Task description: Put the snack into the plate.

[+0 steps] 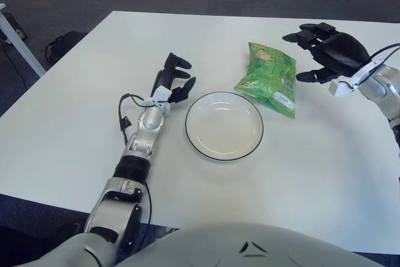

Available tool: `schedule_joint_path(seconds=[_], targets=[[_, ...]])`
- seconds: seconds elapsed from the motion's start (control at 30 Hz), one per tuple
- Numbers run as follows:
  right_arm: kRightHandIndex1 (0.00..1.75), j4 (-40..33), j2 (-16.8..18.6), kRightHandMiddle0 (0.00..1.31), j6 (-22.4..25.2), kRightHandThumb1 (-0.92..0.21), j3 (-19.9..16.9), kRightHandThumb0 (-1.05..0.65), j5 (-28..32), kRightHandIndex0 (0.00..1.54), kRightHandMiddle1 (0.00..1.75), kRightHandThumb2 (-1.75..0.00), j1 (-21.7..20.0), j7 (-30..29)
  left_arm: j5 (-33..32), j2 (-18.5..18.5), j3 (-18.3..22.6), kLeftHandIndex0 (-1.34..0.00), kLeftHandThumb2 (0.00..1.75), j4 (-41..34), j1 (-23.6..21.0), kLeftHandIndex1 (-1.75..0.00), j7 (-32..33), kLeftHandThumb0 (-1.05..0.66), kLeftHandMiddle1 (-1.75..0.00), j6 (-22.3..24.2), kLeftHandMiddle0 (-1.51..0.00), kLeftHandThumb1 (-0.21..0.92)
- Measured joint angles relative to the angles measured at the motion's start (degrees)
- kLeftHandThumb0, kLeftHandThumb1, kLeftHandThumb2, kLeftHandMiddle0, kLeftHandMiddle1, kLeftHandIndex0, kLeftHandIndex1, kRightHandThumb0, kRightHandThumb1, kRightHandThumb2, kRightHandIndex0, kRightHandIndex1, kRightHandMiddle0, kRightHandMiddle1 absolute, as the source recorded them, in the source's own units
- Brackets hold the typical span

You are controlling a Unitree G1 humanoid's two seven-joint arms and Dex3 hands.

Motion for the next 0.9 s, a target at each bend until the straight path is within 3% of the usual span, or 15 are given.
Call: schedule_joint_path(seconds=[0.33, 0.6, 0.9], targets=[[0.01, 7.2, -1.6, 0.00, -3.9, -0.55, 9.4, -0.63, -16.7, 0.00, 0.16, -0.75, -8.1, -18.0, 1.3, 0.1, -0.1, -0.19, 0.52, 0.2, -0.1, -1.75, 0.7, -0.35, -1.26, -0.3, -0.45, 0.92], [0.00, 11.3, -1.5, 0.00, -5.7, -0.47, 15.1, -0.57, -20.1, 0.00, 0.09, -0.79, -12.4, -21.0, 1.4, 0.1, -0.2, -0.19, 0.52, 0.5, -0.3, -1.75, 0.9, -0.35, -1.27, -0.8, -0.46, 0.92], [0.00, 13.4, -1.4, 0.00, -6.6, -0.42, 18.8, -0.52, -21.5, 0.00, 0.08, -0.82, -15.5, -20.9, 2.4, 0.1, -0.3, -0.19, 0.52, 0.8, -0.4, -1.75, 1.9, -0.35, -1.25, -0.9, -0.43, 0.92]])
